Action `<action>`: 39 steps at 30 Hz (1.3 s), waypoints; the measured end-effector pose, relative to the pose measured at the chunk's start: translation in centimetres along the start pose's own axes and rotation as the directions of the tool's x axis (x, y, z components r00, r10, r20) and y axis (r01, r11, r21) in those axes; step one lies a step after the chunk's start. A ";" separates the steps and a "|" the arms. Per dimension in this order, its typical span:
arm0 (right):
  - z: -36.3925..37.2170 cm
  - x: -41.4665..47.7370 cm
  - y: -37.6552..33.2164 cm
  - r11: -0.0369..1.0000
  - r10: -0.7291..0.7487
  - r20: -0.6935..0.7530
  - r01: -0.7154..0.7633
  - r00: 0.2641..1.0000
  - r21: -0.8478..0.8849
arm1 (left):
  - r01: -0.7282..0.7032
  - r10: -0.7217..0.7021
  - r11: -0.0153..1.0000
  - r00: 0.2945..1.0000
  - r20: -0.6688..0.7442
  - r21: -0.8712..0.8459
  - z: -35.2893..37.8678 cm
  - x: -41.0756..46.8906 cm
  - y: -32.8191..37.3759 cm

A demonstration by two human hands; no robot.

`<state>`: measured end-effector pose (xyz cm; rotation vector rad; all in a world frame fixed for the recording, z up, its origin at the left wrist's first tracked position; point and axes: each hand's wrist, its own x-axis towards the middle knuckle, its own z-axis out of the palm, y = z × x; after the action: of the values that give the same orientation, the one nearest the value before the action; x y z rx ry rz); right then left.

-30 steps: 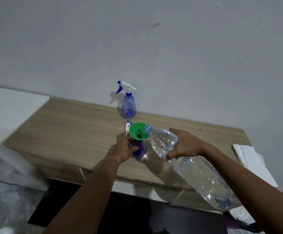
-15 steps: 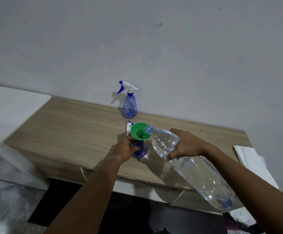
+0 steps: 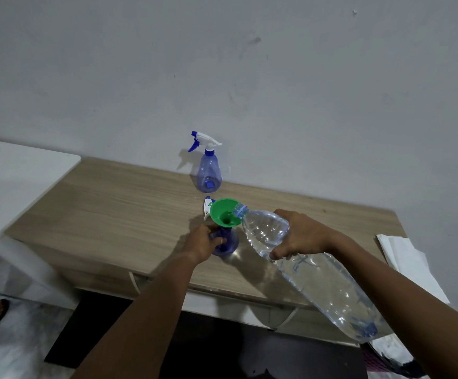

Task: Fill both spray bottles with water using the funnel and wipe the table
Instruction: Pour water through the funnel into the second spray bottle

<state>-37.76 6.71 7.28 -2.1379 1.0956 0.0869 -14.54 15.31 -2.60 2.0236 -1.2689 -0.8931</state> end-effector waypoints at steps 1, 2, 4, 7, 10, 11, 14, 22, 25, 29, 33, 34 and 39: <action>0.0 0.1 0.1 1.000 0.006 0.005 -0.006 1.000 -0.005 | -0.004 0.004 1.000 1.000 0.003 0.001 0.0 0.0 0.0; 0.0 0.1 0.1 1.000 0.009 0.009 -0.009 1.000 -0.012 | -0.007 0.007 1.000 1.000 0.008 0.005 0.0 0.1 0.0; 0.0 0.2 0.3 1.000 0.011 0.018 -0.010 1.000 -0.023 | -0.004 0.004 1.000 1.000 0.008 0.013 0.1 0.1 0.0; -0.2 0.2 0.4 1.000 -0.009 0.020 0.009 1.000 0.003 | 0.013 -0.013 1.000 1.000 0.003 0.015 0.1 0.2 -0.1; -0.2 0.1 0.3 1.000 -0.019 0.024 0.018 1.000 0.008 | 0.018 -0.018 1.000 1.000 0.000 0.021 0.2 0.2 -0.1; -0.2 0.1 0.3 1.000 -0.022 0.023 0.022 0.999 0.012 | 0.020 -0.020 1.000 1.000 0.000 0.022 0.1 0.2 -0.1; -0.2 0.0 0.1 0.999 -0.031 0.023 0.031 0.999 0.021 | 0.036 -0.036 0.999 0.999 0.008 0.013 0.1 0.2 -0.1; -0.2 0.0 0.0 1.000 -0.027 0.013 0.028 1.000 -0.010 | 0.017 -0.017 1.000 1.000 0.014 0.005 0.1 0.2 -0.1; -0.3 0.0 0.0 0.999 -0.032 0.028 0.032 0.999 0.006 | 0.005 -0.005 1.000 1.000 0.013 0.007 0.1 0.2 -0.1; -0.3 -0.1 0.0 0.999 -0.041 0.028 0.040 0.999 0.025 | -0.024 0.024 1.000 1.000 0.005 -0.001 0.2 0.2 0.0; -0.2 0.0 0.1 0.999 -0.041 0.017 0.041 0.999 0.026 | -0.029 0.029 1.000 1.000 0.008 -0.002 0.2 0.2 -0.1; -0.2 0.1 0.2 0.999 -0.043 0.017 0.043 0.999 0.026 | -0.027 0.027 1.000 1.000 0.008 -0.002 0.2 0.2 -0.1; -0.1 0.2 0.5 0.996 -0.083 -0.067 0.085 0.994 0.027 | -0.010 0.010 1.000 1.000 0.018 -0.010 0.1 0.2 -0.1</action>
<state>-38.05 6.34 7.00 -2.1709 1.0359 -0.0391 -14.54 15.16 -2.77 2.0042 -1.2809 -0.9132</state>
